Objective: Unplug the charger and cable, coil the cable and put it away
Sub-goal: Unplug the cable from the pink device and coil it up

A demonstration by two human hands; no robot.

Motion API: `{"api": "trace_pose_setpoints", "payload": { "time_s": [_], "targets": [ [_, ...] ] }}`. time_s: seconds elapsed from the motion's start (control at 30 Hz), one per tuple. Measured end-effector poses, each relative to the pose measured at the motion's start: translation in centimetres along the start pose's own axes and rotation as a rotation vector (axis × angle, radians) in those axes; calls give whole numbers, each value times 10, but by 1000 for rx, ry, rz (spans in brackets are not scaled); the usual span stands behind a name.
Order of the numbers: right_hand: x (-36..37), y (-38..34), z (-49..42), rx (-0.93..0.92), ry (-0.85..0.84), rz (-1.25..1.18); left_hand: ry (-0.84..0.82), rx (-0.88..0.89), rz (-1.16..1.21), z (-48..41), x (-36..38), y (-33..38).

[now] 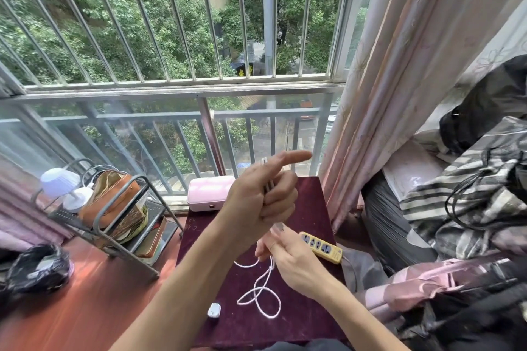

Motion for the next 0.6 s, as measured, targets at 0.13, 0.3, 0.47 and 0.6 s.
{"api": "trace_pose_setpoints", "payload": {
  "time_s": [0.13, 0.3, 0.47, 0.6],
  "targets": [
    [3, -10, 13, 23, -114, -18, 26, 22, -174, -7, -8, 12],
    [-11, -24, 34, 13, -122, 62, 58, -21, -296, -7, -30, 16],
    [-26, -57, 46, -145, -65, 479, 42, -77, -478, -6, -39, 3],
    [-40, -98, 45, -254, 28, 698, -7, -151, -605, -2, -32, -16]
  ]
}}
Point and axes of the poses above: each hand's wrist, its own z-axis away from the middle knuckle, its own x-axis out of the palm, y = z × x, the point moved 7 cm from there along -z, towards the middle knuckle, and after that the axes turned 5 degrees about -z, right-handed, at the moved point
